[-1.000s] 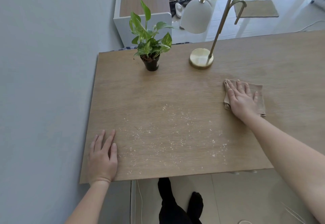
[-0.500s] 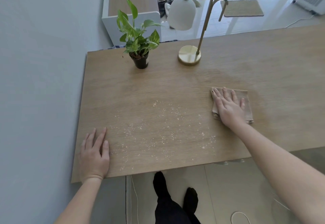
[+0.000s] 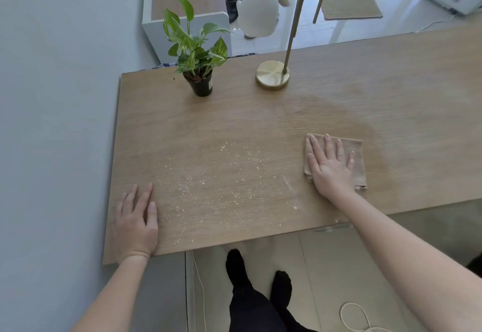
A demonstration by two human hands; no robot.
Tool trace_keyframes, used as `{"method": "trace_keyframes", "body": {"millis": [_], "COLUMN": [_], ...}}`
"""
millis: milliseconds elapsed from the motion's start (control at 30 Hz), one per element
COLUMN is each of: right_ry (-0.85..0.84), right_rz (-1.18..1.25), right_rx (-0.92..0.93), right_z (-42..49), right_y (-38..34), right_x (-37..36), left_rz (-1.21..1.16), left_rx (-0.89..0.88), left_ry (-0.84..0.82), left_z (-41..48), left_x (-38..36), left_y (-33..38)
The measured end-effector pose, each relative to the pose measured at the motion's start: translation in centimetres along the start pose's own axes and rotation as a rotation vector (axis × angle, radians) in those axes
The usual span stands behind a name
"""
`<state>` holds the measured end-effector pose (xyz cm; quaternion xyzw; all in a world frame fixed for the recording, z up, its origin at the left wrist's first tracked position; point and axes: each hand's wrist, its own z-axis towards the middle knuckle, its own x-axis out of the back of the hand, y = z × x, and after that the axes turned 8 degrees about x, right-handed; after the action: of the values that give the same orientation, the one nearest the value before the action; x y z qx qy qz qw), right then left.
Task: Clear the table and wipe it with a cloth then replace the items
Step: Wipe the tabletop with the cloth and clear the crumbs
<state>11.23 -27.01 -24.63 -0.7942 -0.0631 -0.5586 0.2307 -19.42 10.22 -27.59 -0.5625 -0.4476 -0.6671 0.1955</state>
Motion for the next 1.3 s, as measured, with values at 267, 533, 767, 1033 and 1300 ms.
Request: {"method": "trace_keyframes", "body": {"millis": [267, 533, 767, 1033, 1300], "right_ry": [-0.093, 0.009, -0.093, 0.036, -0.049], "right_rz": [-0.166, -0.027, -0.167, -0.010, -0.152], "right_rx": [0.347, 0.010, 0.339, -0.068, 0.228], "right_z": [-10.5, -2.3, -11.0, -1.4, -10.8], "right_y": [-0.6, -2.9, 1.2, -0.6, 5.2], "right_x": [-2.6, -1.9, -2.0, -0.6, -0.3], "left_rz": [0.007, 0.009, 0.007, 0.012, 0.017], "left_rx": [-0.011, -0.011, -0.030, -0.029, -0.037], "left_ry": [0.011, 0.016, 0.029, 0.027, 0.030], "left_z": [-0.2, -0.1, -0.3, -0.2, -0.2], "left_x": [-0.2, -0.1, -0.2, -0.2, -0.1], "left_y": [-0.1, 0.0, 0.0, 0.3, 0.0]}}
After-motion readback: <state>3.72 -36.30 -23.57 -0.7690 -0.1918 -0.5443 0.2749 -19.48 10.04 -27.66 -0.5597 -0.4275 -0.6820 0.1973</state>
